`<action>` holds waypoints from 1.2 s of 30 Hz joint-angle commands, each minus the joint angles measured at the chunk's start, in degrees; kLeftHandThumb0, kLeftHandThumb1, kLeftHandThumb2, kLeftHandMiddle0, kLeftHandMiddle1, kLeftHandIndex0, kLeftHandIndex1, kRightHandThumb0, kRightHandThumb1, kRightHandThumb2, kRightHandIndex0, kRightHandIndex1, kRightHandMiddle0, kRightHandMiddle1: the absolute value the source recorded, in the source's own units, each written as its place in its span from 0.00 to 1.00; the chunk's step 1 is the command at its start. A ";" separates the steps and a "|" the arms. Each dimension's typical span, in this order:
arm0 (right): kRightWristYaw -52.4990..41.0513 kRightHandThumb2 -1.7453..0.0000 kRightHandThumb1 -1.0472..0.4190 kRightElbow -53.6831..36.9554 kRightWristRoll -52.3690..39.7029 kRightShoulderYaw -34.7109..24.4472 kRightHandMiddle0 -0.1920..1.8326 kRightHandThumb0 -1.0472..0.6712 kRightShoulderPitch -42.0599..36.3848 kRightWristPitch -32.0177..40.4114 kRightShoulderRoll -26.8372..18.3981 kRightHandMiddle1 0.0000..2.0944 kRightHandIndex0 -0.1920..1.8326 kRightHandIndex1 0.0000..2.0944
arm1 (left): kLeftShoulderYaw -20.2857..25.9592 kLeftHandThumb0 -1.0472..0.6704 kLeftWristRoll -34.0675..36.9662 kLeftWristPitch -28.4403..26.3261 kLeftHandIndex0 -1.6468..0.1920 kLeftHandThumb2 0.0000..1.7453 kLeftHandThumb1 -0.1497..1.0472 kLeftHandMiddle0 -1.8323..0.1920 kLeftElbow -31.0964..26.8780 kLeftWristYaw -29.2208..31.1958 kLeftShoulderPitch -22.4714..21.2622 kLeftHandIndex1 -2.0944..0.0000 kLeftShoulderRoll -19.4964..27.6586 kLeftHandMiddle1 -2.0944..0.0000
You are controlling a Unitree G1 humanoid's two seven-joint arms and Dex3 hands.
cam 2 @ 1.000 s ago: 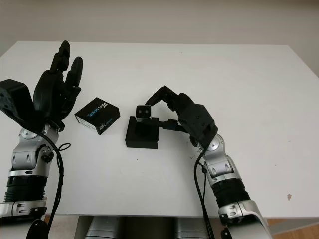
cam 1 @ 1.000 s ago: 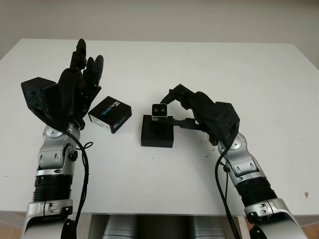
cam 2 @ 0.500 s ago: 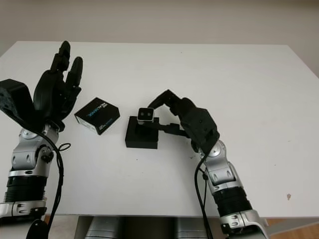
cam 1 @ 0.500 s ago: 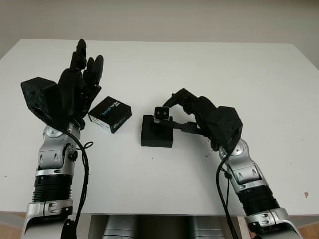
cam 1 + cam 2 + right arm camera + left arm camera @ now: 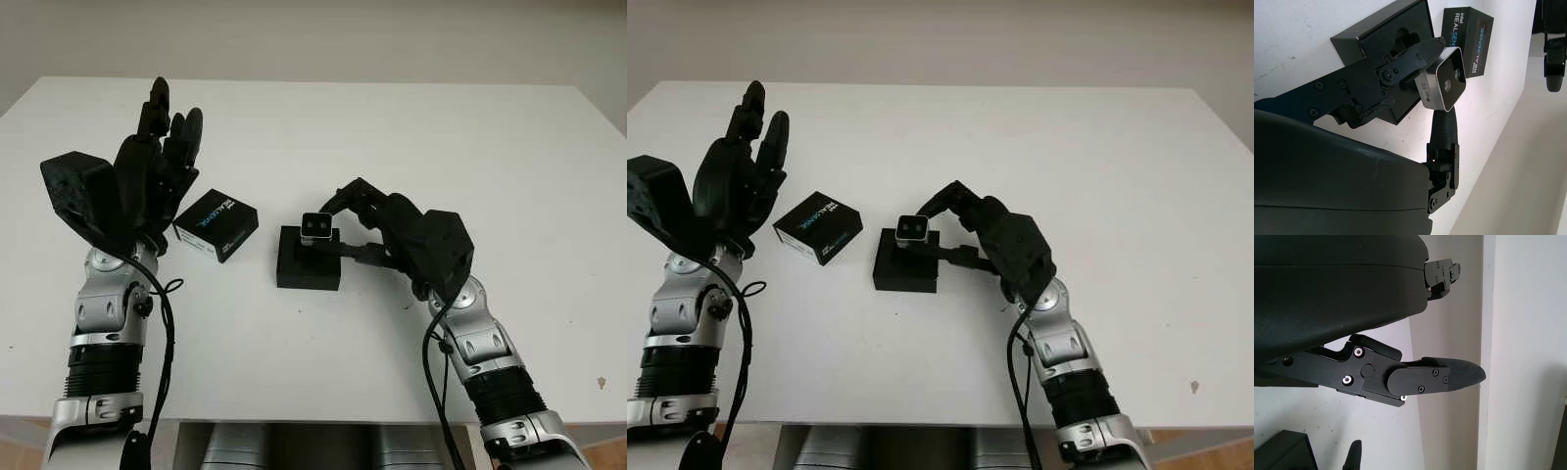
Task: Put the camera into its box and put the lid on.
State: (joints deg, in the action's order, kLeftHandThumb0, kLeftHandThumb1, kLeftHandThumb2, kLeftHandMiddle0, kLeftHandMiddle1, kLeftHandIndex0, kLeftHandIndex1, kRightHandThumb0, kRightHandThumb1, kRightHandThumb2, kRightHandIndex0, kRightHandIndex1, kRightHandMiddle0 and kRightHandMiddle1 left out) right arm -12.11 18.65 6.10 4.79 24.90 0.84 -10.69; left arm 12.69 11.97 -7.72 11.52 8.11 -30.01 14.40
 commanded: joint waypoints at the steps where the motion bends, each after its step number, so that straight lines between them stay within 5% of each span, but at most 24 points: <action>1: 0.33 0.97 0.08 -0.19 -0.18 -0.03 0.26 0.35 0.16 0.41 0.43 0.82 0.20 0.03 | 0.01 0.24 -0.30 0.17 0.98 0.24 1.00 0.97 -0.98 0.00 0.38 0.97 0.37 0.97; 36: -2.72 0.97 0.08 2.13 0.47 0.73 0.24 0.36 0.64 -0.09 -0.37 0.84 0.21 0.03 | -0.38 0.24 -0.36 -0.35 0.98 0.25 1.00 0.97 -2.39 -0.92 1.05 0.97 -0.10 0.97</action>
State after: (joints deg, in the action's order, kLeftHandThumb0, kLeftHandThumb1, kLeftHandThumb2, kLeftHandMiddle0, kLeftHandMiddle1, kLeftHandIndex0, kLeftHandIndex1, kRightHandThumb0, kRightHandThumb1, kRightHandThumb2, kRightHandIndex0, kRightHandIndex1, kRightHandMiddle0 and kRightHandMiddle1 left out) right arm -14.71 20.69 6.53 5.37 24.90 1.61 -10.76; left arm 12.54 11.87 -8.19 10.19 7.16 -28.95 14.24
